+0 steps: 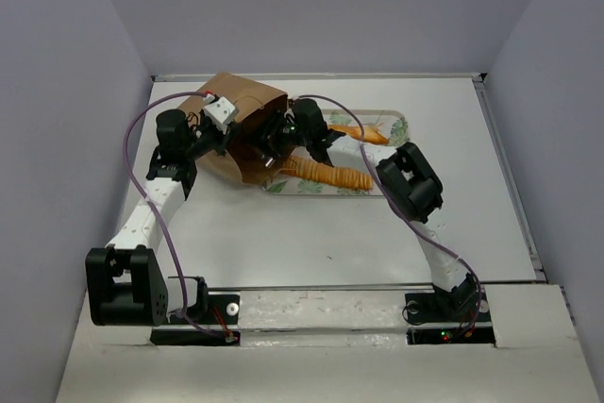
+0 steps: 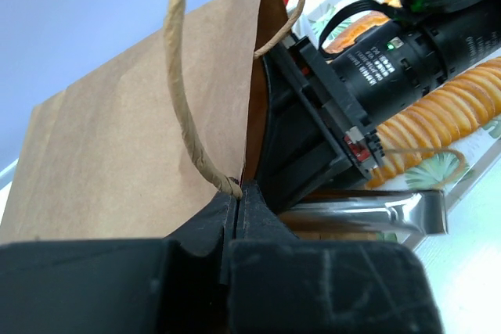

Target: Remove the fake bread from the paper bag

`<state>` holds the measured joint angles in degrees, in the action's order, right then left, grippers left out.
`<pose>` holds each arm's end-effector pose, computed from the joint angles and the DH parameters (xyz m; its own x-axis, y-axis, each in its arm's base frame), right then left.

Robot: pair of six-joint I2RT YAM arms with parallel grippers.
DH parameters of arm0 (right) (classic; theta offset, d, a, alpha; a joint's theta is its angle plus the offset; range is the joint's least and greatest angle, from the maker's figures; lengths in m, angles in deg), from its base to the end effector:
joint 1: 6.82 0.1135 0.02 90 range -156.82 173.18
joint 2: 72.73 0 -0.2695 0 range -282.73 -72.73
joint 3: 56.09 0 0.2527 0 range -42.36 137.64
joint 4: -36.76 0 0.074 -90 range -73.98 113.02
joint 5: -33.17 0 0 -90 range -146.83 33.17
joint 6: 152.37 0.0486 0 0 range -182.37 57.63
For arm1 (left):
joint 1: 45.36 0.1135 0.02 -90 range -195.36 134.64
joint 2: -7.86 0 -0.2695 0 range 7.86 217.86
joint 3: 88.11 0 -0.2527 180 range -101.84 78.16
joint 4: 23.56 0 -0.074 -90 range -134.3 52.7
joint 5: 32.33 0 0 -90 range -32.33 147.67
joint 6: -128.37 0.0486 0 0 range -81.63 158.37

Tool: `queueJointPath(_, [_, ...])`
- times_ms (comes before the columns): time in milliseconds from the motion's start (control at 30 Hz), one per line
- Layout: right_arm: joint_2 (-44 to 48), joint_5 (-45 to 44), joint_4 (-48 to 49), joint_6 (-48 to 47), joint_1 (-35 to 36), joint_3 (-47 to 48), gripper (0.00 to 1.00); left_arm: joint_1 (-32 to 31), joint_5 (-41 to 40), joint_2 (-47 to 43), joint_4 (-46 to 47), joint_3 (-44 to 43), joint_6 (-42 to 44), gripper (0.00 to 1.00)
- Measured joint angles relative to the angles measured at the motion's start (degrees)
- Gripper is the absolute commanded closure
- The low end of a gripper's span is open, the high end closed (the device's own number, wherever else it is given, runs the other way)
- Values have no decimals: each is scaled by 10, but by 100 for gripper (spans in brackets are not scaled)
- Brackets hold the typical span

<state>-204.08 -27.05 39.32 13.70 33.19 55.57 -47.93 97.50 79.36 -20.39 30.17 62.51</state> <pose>0.4034 0.3702 0.1964 -0.9488 0.3035 -0.0881 -0.0029 0.2704 0.9628 0.2924 -0.0443 0.3133 0.1691 0.3068 -0.9366 0.6585 0.6719 0.3390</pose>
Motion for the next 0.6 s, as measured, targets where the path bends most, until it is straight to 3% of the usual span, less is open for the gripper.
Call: queueJointPath(600, [-33, -27, -45, 8, 2, 48, 45, -4, 27, 0, -36, 0, 30, 100])
